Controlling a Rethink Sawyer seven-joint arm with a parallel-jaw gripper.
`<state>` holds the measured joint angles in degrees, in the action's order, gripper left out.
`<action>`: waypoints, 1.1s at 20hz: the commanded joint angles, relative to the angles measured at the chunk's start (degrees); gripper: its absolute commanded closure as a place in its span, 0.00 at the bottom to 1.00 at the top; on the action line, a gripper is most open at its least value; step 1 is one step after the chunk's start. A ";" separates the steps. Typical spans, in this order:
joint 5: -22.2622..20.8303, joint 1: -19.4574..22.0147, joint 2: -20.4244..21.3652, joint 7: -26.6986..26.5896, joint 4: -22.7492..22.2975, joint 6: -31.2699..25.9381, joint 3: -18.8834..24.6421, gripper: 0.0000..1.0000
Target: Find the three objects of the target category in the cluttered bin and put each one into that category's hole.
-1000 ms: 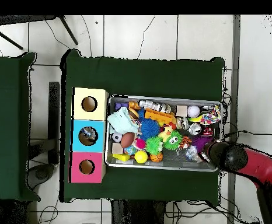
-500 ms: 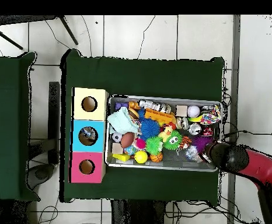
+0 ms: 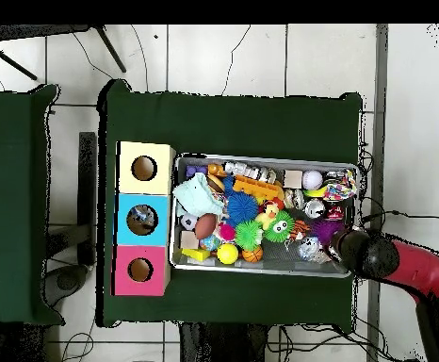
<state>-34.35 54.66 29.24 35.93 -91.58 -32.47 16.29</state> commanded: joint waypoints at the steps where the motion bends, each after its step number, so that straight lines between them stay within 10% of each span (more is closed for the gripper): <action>1: -4.76 0.41 -5.58 2.32 4.06 6.25 2.16 0.00; 16: -6.43 1.97 -9.73 0.62 5.55 10.14 2.83 0.00; 17: -6.46 1.26 -9.66 1.78 6.05 9.69 1.51 1.00; 22: -6.39 1.60 -9.39 1.13 5.75 9.52 1.99 1.00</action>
<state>-35.22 55.79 25.06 35.93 -90.22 -27.62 16.41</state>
